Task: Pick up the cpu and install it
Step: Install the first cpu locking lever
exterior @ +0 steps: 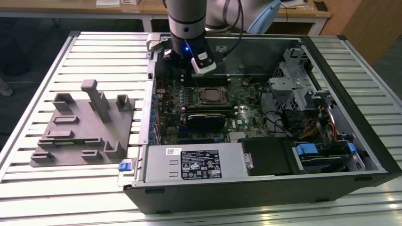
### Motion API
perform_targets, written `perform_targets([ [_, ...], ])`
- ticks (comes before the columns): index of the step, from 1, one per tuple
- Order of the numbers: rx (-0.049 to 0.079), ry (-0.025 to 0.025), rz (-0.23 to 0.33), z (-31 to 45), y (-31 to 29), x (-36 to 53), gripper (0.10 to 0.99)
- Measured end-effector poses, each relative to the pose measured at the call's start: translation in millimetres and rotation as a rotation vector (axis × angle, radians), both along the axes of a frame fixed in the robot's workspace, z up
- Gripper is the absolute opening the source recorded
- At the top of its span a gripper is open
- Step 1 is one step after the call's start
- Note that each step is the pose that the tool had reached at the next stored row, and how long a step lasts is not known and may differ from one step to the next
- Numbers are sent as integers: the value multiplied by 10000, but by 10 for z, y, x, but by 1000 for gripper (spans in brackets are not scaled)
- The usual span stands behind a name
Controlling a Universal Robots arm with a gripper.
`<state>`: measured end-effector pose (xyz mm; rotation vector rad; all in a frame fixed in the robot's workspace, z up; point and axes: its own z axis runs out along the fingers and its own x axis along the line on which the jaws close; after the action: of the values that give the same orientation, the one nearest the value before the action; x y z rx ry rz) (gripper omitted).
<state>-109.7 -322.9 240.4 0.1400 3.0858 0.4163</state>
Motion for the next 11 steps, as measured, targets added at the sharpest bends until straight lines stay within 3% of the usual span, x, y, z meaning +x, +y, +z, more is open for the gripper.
perform_targets([
  [3, 0, 3, 1, -2, 0, 24, 106],
  [11, 0, 33, -4, -7, 0, 231, 106],
])
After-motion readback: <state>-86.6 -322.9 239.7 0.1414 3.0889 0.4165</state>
